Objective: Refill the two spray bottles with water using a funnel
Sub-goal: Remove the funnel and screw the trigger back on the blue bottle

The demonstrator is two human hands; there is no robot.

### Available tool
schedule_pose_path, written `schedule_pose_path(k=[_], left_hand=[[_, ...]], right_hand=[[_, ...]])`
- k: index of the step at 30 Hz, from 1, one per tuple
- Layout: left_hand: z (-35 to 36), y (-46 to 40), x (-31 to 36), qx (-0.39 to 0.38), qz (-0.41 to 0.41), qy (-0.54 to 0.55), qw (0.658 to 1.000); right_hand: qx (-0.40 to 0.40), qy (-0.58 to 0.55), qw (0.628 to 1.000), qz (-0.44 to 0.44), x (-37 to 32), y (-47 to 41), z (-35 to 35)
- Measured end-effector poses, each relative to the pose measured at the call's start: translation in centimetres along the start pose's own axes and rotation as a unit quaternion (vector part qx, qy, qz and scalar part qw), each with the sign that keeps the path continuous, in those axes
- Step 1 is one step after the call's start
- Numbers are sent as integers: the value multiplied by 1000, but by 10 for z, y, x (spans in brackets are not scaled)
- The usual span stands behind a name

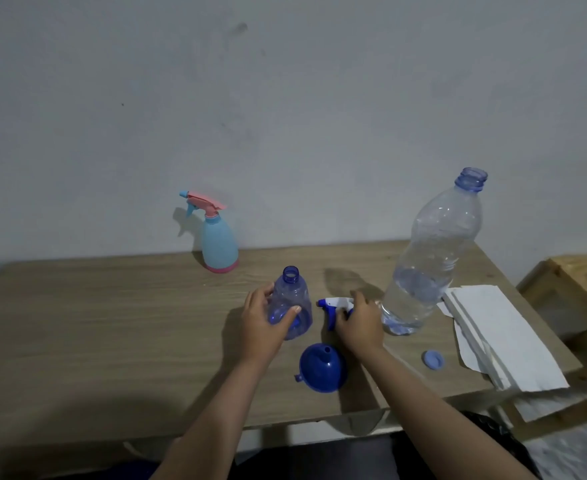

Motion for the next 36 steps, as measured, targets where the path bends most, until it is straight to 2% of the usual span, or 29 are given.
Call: schedule_pose_path(k=[6,12,18,23,28,36], left_hand=[[2,0,-2,4,-6,14,1000],[0,1,1,19,6,21,1000],[-1,0,-4,28,2,40,999],[-2,3,2,16,-8,27,999],[-2,4,4,8,-23,33,999],[-2,3,4,13,-23,9,1000]], right_hand=[[5,-30,999,-14,2,-10,1],[39,-160,985,-53,-28,-15,-46],[90,-339,934,-73,-87,-8,-133],[111,-449,877,-130,-135,3,-187],[119,-503,839,-169,-161,8,-190],[117,-532,813,-207,-172,6,-176]])
Point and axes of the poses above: each hand's wrist, its own y-axis away from the middle knuckle, its own z-axis out of the palm, x = y × z, the point moved 7 cm from there along -y, towards the middle knuckle, and after that the axes turned 6 degrees about y, right-handed, at the moved point
